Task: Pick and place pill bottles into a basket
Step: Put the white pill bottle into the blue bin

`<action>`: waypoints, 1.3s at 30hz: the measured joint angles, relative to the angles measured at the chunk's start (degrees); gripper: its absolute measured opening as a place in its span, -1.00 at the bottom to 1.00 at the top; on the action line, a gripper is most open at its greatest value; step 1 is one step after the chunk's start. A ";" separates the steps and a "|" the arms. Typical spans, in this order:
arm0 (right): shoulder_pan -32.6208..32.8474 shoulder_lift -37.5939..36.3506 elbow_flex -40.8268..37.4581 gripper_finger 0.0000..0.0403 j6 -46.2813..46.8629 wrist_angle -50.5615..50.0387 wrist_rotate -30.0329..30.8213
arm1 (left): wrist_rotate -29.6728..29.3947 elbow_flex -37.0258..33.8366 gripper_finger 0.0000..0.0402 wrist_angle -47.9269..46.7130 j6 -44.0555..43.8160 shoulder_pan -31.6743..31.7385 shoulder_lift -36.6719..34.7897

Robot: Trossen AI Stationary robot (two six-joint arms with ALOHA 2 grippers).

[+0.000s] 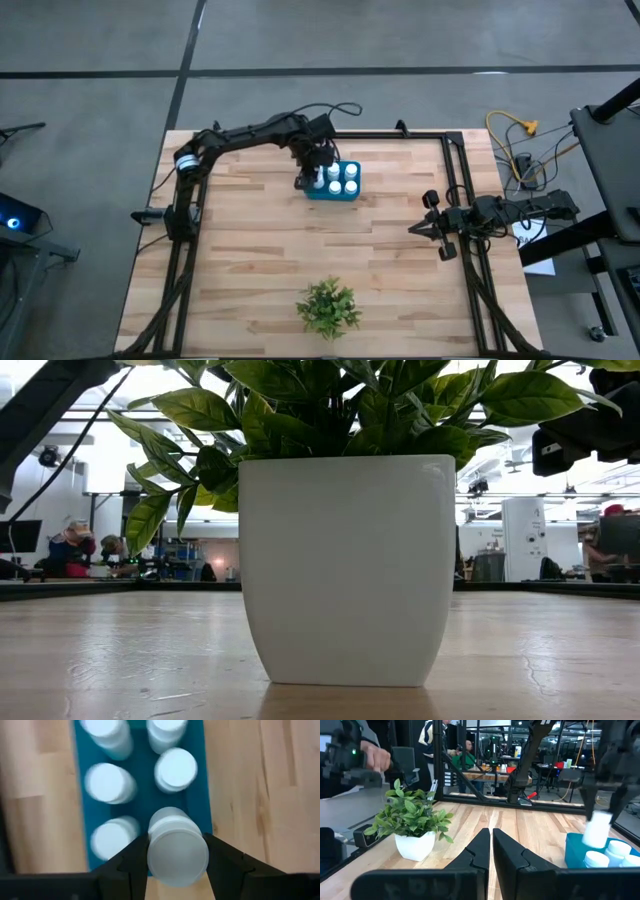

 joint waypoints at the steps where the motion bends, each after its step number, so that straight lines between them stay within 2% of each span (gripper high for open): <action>1: 0.00 0.00 0.00 -0.94 -0.01 0.00 0.00 | -0.93 1.36 -0.28 -0.81 -0.41 0.00 0.00; 12: 0.00 0.00 0.01 -0.94 -0.08 0.00 0.00 | -0.92 9.15 -0.28 -7.82 -0.88 0.02 0.22; 29: 0.00 0.00 0.00 -0.94 -0.07 0.00 0.00 | -1.70 13.59 -0.28 -7.09 -0.88 0.76 0.26; 35: 0.00 -0.02 0.00 -0.94 -0.02 0.00 0.00 | -2.79 15.94 -0.28 -8.50 -1.94 0.85 4.51; 39: 0.00 -0.02 0.00 -0.94 0.00 0.00 -0.02 | -2.95 17.67 -0.28 -8.15 0.36 0.49 6.43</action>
